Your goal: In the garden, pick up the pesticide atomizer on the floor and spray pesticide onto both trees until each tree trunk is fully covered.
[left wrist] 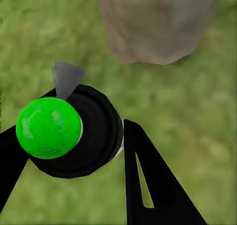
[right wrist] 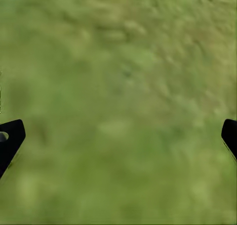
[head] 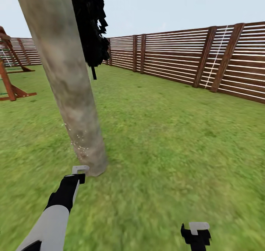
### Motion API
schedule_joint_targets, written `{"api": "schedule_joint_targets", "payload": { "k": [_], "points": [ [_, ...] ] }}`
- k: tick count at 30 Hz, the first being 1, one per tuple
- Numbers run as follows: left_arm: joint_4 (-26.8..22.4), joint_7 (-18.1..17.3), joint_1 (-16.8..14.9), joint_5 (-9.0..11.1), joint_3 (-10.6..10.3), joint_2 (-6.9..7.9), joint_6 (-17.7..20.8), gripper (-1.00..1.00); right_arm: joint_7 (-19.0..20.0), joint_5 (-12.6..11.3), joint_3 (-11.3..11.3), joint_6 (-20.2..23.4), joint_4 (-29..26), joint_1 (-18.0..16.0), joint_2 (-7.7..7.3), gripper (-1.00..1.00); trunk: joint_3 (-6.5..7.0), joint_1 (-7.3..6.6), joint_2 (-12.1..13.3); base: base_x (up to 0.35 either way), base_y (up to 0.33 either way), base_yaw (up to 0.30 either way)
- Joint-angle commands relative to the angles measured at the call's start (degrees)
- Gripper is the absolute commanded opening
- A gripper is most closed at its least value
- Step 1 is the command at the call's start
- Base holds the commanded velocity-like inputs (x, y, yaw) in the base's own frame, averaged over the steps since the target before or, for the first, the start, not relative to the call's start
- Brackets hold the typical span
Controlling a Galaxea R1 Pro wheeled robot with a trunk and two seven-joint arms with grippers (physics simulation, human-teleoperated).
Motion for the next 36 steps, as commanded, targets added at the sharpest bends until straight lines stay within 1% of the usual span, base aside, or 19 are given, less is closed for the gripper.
{"api": "schedule_joint_targets", "payload": {
  "k": [1,5,7,11,13,14,15,16,17,18,21,22,24,25,27,30,32,34,36],
  "points": [
    [-0.09,0.01,-0.04,-0.17,0.22,-0.08,0.19,-1.00,-0.17,0.60,-0.48,-0.17,0.06,-0.03,-0.01,1.00,-0.05,0.02,-0.02,0.235,-0.192,0.271],
    [-0.11,0.01,-0.05,-0.21,0.16,-0.07,0.10,-1.00,-0.13,0.60,-0.46,-0.17,0.08,0.00,-0.02,1.00,-0.05,0.02,-0.02,0.038,-0.261,0.108],
    [-0.11,0.01,-0.04,-0.21,0.18,-0.07,0.10,-1.00,-0.09,0.75,-0.41,-0.16,0.07,1.03,-0.09,1.00,-0.05,0.02,-0.02,0.002,-0.273,0.007],
    [-0.06,0.01,-0.01,-0.15,0.23,-0.02,0.10,-1.00,-0.10,0.73,-0.48,-0.15,0.06,1.19,-0.09,1.00,-0.05,0.02,-0.02,0.000,-0.275,0.001],
    [1.37,0.04,-0.02,-0.23,0.28,0.13,-0.10,-1.00,-0.15,0.48,-0.48,-0.17,-0.01,1.20,-0.04,1.00,-0.05,0.02,-0.02,0.014,-0.275,0.000],
    [2.18,0.08,0.01,-0.33,0.35,0.64,-0.39,-1.00,-0.16,0.45,-0.48,-0.17,-0.02,1.20,-0.02,1.00,-0.05,0.02,-0.02,0.056,-0.275,0.000],
    [2.90,0.13,0.16,-0.27,0.44,2.03,-1.30,-1.00,-0.16,0.44,-0.48,-0.17,-0.02,1.20,-0.01,1.00,-0.05,0.02,-0.02,0.086,-0.274,0.000],
    [4.96,0.16,0.53,0.75,2.02,4.64,-4.23,-1.00,-0.17,0.43,-0.48,-0.17,-0.01,1.20,-0.01,1.00,-0.05,0.02,-0.02,0.151,-0.252,0.005],
    [8.43,0.16,0.71,2.31,4.82,6.28,-7.72,-1.00,-0.17,0.43,-0.48,-0.17,-0.02,1.20,-0.01,1.00,-0.05,0.02,-0.02,0.216,-0.209,0.104],
    [10.22,0.17,0.76,2.59,5.69,6.64,-9.02,-1.00,-0.16,0.43,-0.48,-0.17,0.01,1.20,-0.01,1.00,-0.05,0.02,-0.02,0.245,-0.187,0.199],
    [11.40,0.18,0.79,2.74,6.17,6.49,-9.80,-1.00,-0.16,0.43,-0.48,-0.17,0.00,1.20,-0.04,1.00,-0.05,0.02,-0.02,0.260,-0.176,0.252],
    [11.55,0.18,0.79,2.73,5.98,6.17,-9.92,-1.00,-0.17,0.43,-0.48,-0.17,0.01,1.20,-0.03,1.00,-0.05,0.02,-0.02,0.263,-0.172,0.266],
    [11.61,0.18,0.79,2.70,4.72,5.96,-9.99,-1.00,-0.14,0.43,-0.48,-0.17,0.04,1.20,-0.04,1.00,-0.05,0.02,-0.02,0.264,-0.172,0.215],
    [11.60,0.18,0.79,2.70,4.47,5.99,-10.00,-1.00,-0.15,0.43,-0.48,-0.17,0.05,1.20,-0.03,1.00,-0.06,0.02,-0.02,0.258,-0.177,0.104],
    [11.58,0.16,0.85,2.69,4.12,6.53,-10.01,-1.00,-0.16,0.43,-0.48,-0.17,0.06,1.20,-0.02,1.00,-0.06,0.02,-0.02,0.149,-0.226,0.038],
    [11.69,0.18,0.96,2.77,3.88,5.73,-10.03,-1.00,-0.16,0.43,-0.48,-0.17,0.05,1.20,-0.02,1.00,-0.06,0.02,-0.02,0.021,-0.269,0.005],
    [11.61,0.18,0.97,2.71,2.56,3.42,-10.08,-1.00,-0.12,0.43,-0.48,-0.17,0.05,1.20,-0.03,1.00,-0.06,0.02,-0.02,0.002,-0.275,0.000],
    [11.59,0.18,0.97,2.69,2.10,3.19,-10.09,-1.00,-0.16,0.43,-0.48,-0.16,0.06,1.20,-0.03,1.00,-0.06,0.02,-0.02,0.000,-0.275,0.000],
    [11.37,0.18,0.97,2.72,2.27,3.61,-10.10,-1.00,-0.14,0.43,-0.48,-0.17,0.06,1.20,-0.04,1.00,-0.06,0.02,-0.02,0.000,-0.275,0.000]
  ]
}}
